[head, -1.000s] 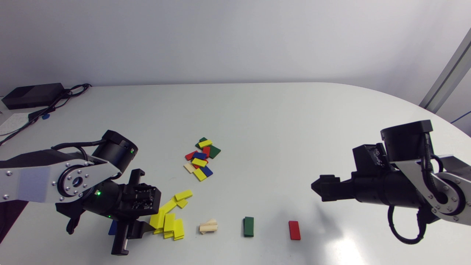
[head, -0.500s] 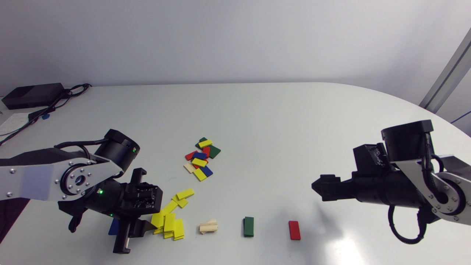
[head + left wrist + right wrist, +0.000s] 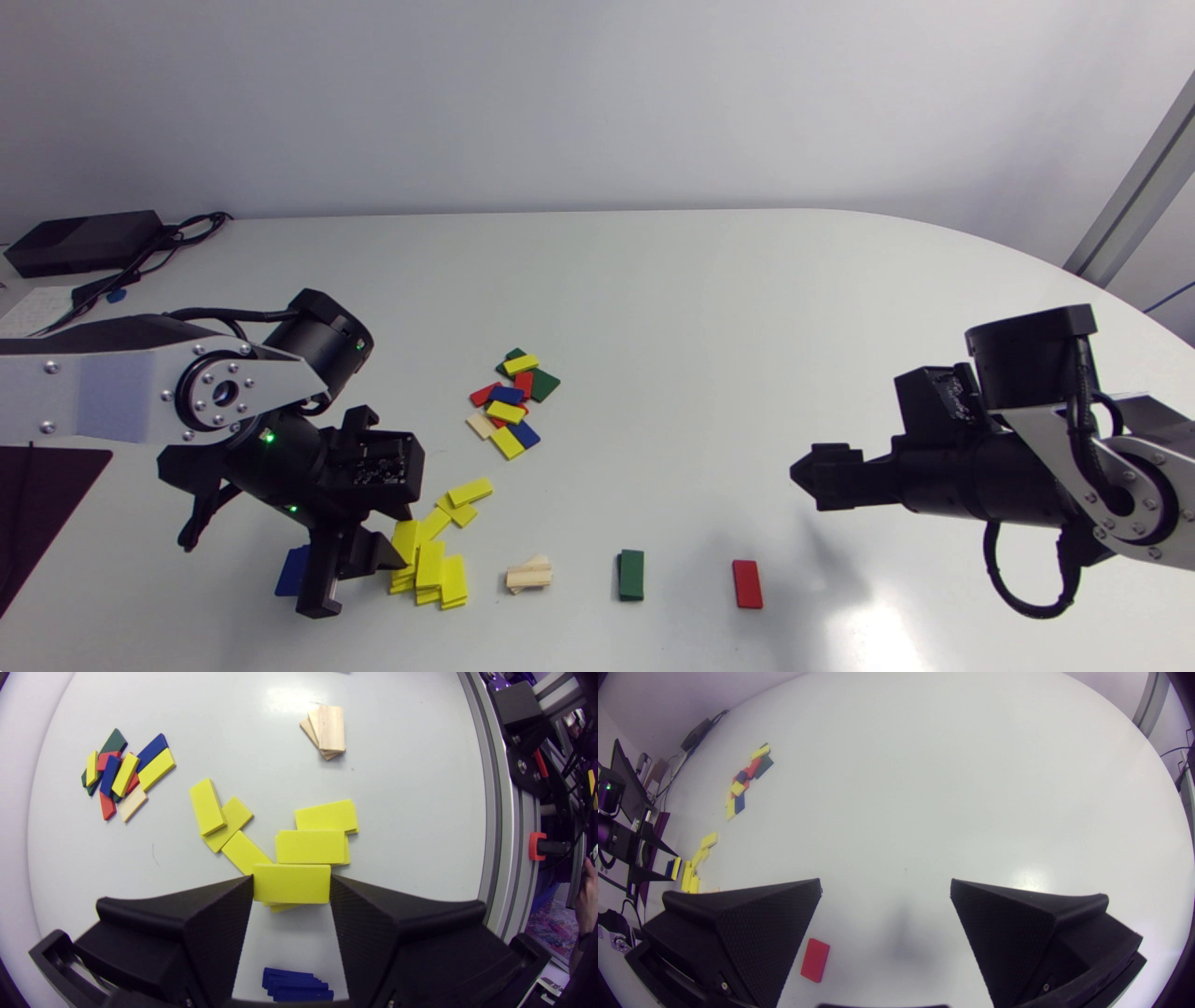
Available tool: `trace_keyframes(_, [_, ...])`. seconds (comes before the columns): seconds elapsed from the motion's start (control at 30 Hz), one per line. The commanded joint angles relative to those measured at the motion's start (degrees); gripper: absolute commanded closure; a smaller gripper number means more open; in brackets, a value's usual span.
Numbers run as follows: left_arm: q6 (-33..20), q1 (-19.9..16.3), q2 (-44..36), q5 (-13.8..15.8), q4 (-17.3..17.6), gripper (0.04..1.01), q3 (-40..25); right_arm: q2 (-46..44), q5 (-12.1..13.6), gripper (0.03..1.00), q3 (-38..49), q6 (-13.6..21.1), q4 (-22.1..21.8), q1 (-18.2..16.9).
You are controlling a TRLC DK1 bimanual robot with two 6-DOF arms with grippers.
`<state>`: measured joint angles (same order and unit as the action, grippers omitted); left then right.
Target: Take domino bricks one by one from the mixed stack on the table and place each onto the existing stack of the same color.
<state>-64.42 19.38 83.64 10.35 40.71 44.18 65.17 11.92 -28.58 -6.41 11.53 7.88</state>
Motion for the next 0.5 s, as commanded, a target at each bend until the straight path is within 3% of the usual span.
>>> trace_keyframes(0.0, [1.23, 0.31, 1.88, 0.46, 1.22, 0.7, 0.55, 0.84, -0.32, 0.062, 1.6, 0.44, -0.72, -0.23])
trace_keyframes(0.47, [0.09, -2.41, 5.66, 0.37, -0.98, 0.692, -1.12, 0.75, -0.32, 0.062, 1.77, 0.35, -0.63, -0.23])
